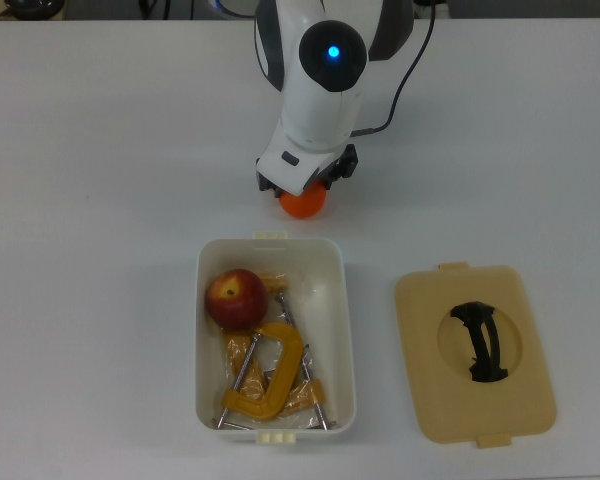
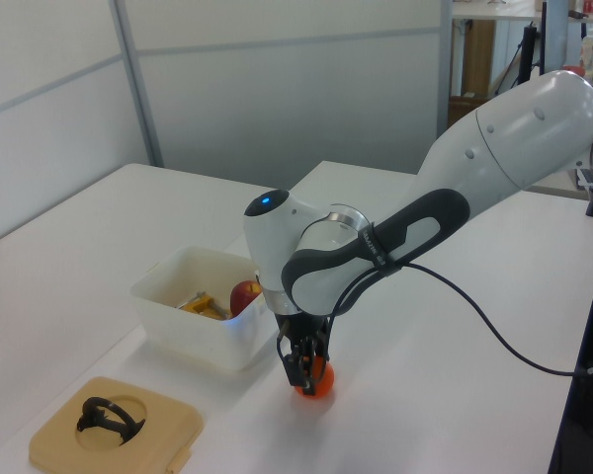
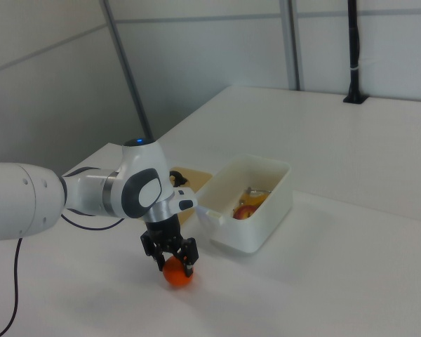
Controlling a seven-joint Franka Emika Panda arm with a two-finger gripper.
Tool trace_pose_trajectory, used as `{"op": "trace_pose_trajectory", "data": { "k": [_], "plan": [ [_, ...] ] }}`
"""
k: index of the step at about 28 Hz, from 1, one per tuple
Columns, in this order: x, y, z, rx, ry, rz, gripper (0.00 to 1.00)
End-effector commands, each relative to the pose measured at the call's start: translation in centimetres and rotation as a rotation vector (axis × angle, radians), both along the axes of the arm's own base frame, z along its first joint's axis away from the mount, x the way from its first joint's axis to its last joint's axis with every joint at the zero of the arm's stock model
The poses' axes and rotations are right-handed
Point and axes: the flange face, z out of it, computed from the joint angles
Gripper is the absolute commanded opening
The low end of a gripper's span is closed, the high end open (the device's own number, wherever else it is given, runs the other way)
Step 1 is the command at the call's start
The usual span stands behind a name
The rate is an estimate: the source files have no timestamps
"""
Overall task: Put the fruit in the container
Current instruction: 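Lift the tangerine and carry it over the white container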
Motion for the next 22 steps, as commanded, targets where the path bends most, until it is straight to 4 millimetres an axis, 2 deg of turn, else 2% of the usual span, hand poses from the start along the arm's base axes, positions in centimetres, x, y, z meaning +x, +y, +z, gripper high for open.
{"op": "trace_pose_trajectory", "data": {
  "k": [1, 7, 8, 10, 14, 17, 20, 22],
  "plan": [
    [0.5, 0.4, 3.0, -0.007, -0.071, -0.011, 0.21],
    [1.3, -0.3, 9.2, -0.010, -0.132, -0.035, 0.21],
    [1.9, -0.4, 10.8, -0.006, -0.153, -0.040, 0.21],
    [2.4, -0.6, 12.2, -0.002, -0.179, -0.053, 0.21],
    [3.3, -1.0, 14.1, 0.005, -0.228, -0.079, 0.23],
    [3.7, -1.2, 14.8, 0.006, -0.249, -0.080, 0.25],
    [4.7, -1.7, 16.0, 0.008, -0.300, -0.082, 0.25],
    [5.6, -1.9, 16.1, 0.011, -0.358, -0.075, 0.25]
  ]
}}
